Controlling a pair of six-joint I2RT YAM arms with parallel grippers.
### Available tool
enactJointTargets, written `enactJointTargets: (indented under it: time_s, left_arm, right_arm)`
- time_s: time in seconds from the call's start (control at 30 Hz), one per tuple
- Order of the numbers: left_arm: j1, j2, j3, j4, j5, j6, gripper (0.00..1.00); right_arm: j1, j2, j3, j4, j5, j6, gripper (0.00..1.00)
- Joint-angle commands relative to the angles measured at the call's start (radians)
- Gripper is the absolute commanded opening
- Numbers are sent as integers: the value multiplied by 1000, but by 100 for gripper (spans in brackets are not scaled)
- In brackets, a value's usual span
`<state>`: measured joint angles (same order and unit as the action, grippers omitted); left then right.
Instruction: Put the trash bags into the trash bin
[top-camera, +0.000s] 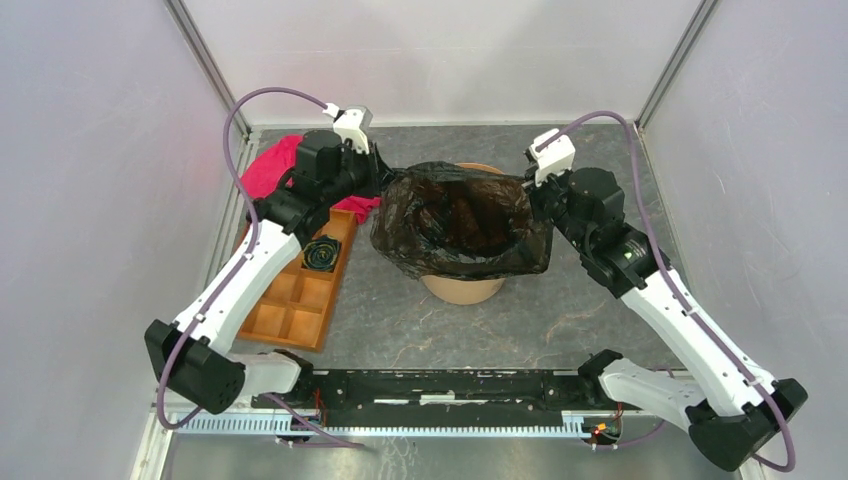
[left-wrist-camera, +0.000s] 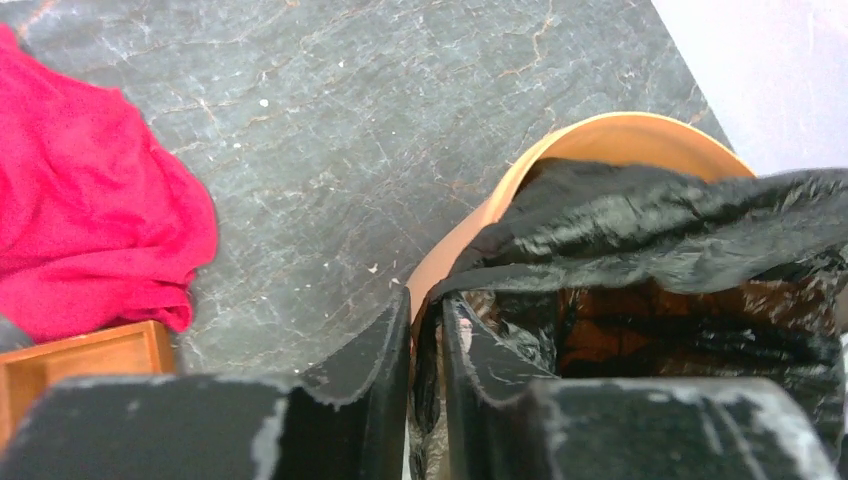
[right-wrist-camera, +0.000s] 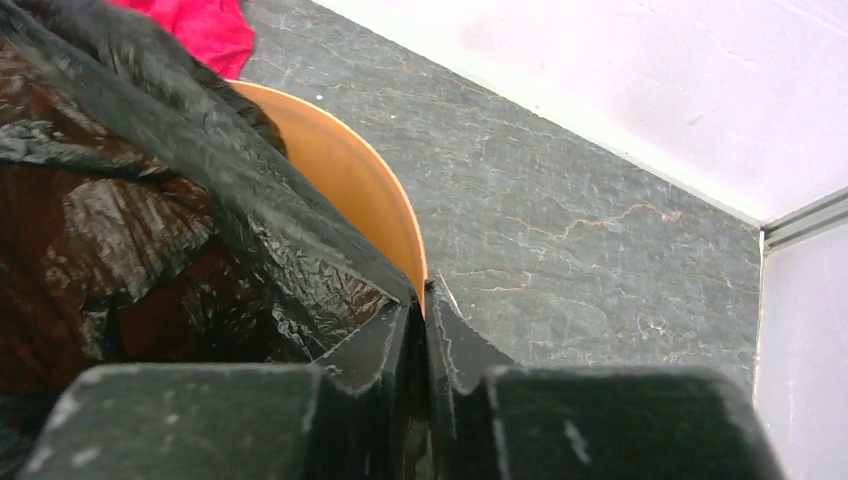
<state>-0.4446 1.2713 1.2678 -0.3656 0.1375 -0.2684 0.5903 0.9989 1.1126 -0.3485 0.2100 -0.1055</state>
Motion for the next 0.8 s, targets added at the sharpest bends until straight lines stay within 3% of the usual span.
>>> enactJointTargets:
  time_s: [0.0,0.27,0.5,0.77]
  left_arm:
    - [21,61,66,43,15,-90,21]
    - [53,195,130,62,63,-157,12]
    - [63,314,202,92,126,-212,8]
    - [91,391,178,116,183,-276,6]
  right_arm:
    - [-95,34,17,77,-134,41,12]
    - [-248,115,-38,182,-334,104,9]
    - [-290,202,-58,240,-384,136,9]
    - [-317,271,-105,275,-401,151,10]
